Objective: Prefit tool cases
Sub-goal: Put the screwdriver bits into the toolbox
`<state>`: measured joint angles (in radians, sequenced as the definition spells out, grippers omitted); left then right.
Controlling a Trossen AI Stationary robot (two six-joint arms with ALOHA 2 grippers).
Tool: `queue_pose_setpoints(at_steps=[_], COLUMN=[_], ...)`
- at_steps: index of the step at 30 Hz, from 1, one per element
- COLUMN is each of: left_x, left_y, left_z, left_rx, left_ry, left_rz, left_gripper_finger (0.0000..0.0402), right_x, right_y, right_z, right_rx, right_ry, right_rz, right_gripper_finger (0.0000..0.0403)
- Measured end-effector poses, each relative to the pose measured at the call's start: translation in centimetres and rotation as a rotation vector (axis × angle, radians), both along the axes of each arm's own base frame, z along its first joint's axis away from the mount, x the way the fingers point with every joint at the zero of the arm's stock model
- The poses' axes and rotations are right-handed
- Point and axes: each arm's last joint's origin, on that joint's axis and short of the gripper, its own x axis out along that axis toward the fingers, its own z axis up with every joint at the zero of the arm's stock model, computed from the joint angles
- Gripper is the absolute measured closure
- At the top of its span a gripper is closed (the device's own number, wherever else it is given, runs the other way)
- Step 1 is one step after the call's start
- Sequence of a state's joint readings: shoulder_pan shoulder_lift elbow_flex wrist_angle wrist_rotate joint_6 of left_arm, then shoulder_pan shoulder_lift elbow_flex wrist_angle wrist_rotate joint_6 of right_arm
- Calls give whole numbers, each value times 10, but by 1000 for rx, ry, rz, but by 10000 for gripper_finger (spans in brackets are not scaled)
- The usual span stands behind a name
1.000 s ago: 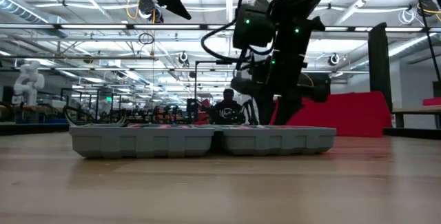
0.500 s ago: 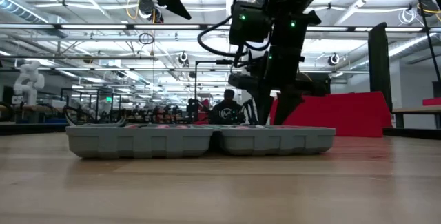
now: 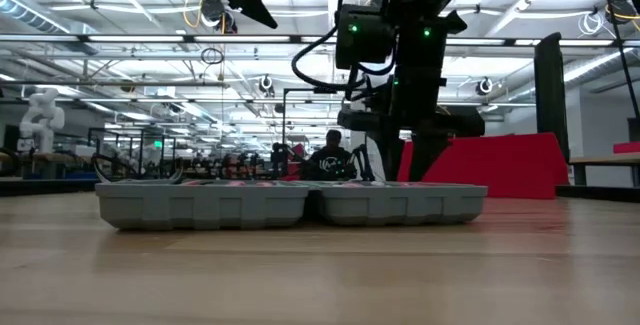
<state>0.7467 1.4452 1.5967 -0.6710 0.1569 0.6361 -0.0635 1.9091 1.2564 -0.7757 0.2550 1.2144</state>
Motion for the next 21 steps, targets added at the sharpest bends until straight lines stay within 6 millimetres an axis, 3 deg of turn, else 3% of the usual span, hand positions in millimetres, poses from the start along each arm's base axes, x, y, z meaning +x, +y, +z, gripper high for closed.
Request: queue_pose_setpoints(at_steps=[11, 14, 18, 21], left_x=[0, 1, 3, 5], left_y=[0, 1, 3, 5], left_z=[0, -1, -4, -7], left_rx=[-1, -2, -11, -18], left_ry=[1, 3, 12, 19], left_rz=[0, 0, -1, -1], left_gripper_finger=[329, 329, 329, 329], right_x=[7, 7, 8, 8], right_y=[-2, -3, -3, -6], right_z=[-33, -34, -32, -32], right_rx=[31, 27, 8, 20], right_ry=[74, 83, 85, 85], right_rz=[-3, 14, 81, 92], right_gripper_finger=[266, 299, 383, 396])
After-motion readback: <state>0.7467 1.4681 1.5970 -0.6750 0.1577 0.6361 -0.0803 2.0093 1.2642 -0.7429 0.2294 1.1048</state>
